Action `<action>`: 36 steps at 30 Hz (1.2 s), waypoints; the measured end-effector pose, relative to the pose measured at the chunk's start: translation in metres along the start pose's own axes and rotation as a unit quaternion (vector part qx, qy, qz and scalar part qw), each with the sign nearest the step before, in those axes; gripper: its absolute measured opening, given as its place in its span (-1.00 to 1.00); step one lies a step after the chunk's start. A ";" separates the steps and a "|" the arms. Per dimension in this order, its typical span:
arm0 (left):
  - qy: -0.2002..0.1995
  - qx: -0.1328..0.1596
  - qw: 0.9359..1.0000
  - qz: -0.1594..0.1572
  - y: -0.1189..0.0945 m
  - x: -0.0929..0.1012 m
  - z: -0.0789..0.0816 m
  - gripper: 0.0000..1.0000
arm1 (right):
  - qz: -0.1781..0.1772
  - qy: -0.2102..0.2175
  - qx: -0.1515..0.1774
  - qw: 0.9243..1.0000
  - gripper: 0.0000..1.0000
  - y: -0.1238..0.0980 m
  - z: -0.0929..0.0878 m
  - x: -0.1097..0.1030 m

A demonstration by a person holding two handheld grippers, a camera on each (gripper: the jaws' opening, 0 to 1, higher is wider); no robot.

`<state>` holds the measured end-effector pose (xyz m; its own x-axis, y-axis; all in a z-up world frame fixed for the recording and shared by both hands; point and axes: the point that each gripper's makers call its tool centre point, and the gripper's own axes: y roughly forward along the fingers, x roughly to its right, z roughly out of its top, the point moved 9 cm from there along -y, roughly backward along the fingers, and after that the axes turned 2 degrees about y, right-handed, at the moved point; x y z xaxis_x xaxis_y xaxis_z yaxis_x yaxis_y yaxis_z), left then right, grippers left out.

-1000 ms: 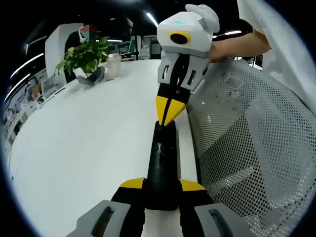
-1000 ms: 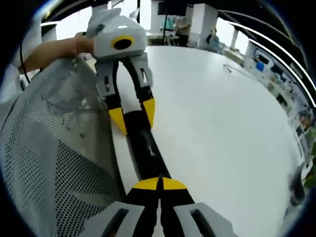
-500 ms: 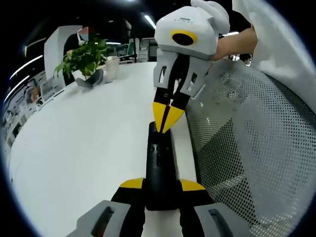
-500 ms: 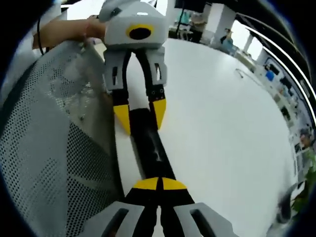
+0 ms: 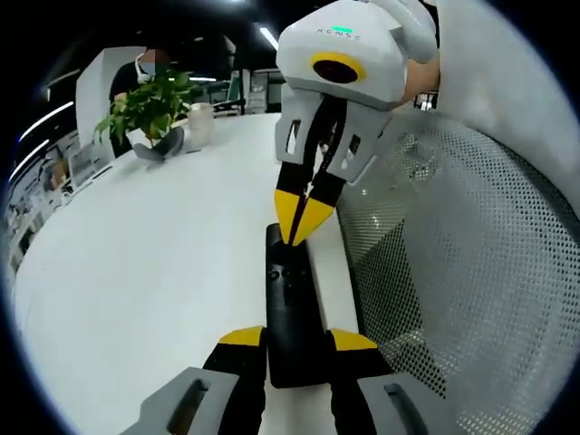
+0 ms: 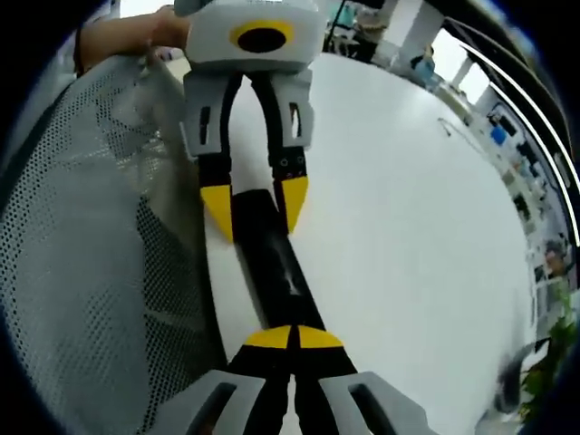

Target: Press the specified remote control buttons in sequence, fully releasing each button before pressing the next.

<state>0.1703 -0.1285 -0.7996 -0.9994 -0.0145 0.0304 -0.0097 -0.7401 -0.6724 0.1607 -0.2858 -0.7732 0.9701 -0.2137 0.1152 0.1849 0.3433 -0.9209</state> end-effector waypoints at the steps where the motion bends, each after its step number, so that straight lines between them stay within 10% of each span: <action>1: 0.000 0.001 1.000 -0.002 -0.001 0.001 -0.001 -0.51 | 0.004 -0.002 0.002 1.000 -1.00 0.000 0.000 -0.002; 15: 0.014 0.008 1.000 -0.019 -0.001 0.004 -0.003 -0.52 | 0.073 -0.034 0.026 0.996 -0.98 0.000 0.000 0.004; 36: 0.019 0.003 1.000 -0.017 0.000 0.005 -0.003 -0.52 | 0.073 -0.041 0.018 0.996 -0.92 0.000 -0.001 -0.002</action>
<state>0.1657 -0.1265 -0.8010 -0.9990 0.0362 0.0251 -0.0437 -0.7437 -0.6671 0.1589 -0.2863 -0.7737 0.9964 -0.0835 0.0123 0.0447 0.3976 -0.9165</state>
